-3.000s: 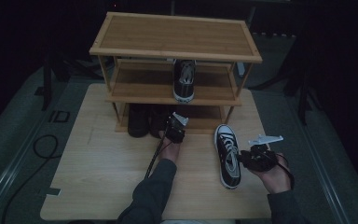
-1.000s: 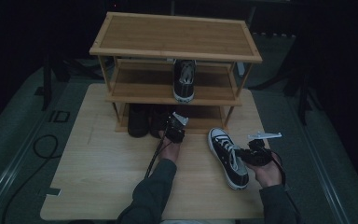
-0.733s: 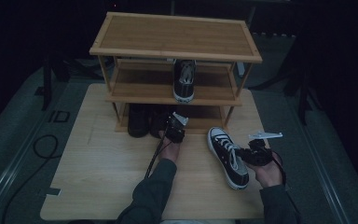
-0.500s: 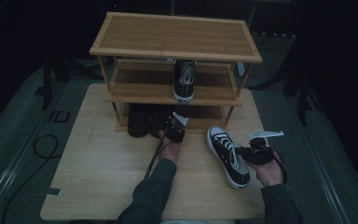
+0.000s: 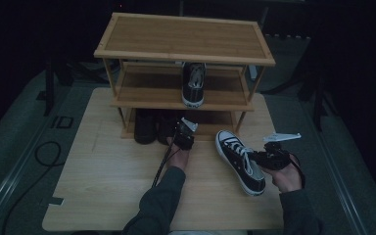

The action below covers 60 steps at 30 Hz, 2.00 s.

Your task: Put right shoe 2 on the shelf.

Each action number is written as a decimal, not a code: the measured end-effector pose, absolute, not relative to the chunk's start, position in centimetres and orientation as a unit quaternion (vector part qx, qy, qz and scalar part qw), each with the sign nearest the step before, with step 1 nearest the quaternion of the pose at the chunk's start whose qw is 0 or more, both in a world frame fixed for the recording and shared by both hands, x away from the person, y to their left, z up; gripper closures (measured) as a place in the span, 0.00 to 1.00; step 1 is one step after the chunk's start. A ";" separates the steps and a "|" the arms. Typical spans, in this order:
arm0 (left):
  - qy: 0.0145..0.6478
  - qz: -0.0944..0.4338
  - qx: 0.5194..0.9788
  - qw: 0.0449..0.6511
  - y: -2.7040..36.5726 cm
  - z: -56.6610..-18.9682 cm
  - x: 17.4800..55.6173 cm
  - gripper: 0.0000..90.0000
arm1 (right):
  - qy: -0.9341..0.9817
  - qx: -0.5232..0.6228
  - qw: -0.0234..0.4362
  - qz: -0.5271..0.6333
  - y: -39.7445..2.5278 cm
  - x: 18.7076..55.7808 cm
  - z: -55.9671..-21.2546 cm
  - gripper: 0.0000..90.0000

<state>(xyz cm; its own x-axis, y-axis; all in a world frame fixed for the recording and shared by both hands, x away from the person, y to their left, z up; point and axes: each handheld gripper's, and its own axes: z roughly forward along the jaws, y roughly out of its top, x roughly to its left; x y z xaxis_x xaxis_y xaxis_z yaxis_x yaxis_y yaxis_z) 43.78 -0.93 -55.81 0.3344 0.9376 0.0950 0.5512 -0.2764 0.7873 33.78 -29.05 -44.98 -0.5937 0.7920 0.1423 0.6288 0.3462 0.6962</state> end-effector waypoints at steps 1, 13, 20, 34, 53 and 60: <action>0.500 0.289 0.745 0.335 -0.9 -55.8 43.8 1.00 | 0.813 0.435 0.111 0.369 -29.1 33.8 -44.9 0.97; 0.500 0.289 0.745 0.334 -0.9 -55.8 43.8 1.00 | 0.826 0.402 0.104 0.380 -29.1 34.0 -43.0 0.97; 0.500 0.289 0.745 0.335 -0.9 -55.8 43.8 1.00 | 0.834 0.386 0.100 0.382 -29.0 34.2 -42.3 0.97; 0.500 0.289 0.745 0.334 -0.9 -55.8 43.8 1.00 | 0.842 0.362 0.098 0.388 -28.7 34.5 -40.2 0.97; 0.501 0.288 0.743 0.337 -1.0 -55.8 43.8 1.00 | 0.847 0.337 0.094 0.399 -28.0 34.6 -37.3 0.97; 0.501 0.288 0.743 0.337 -0.9 -55.8 43.8 1.00 | 0.848 0.332 0.097 0.401 -28.0 34.6 -36.5 0.97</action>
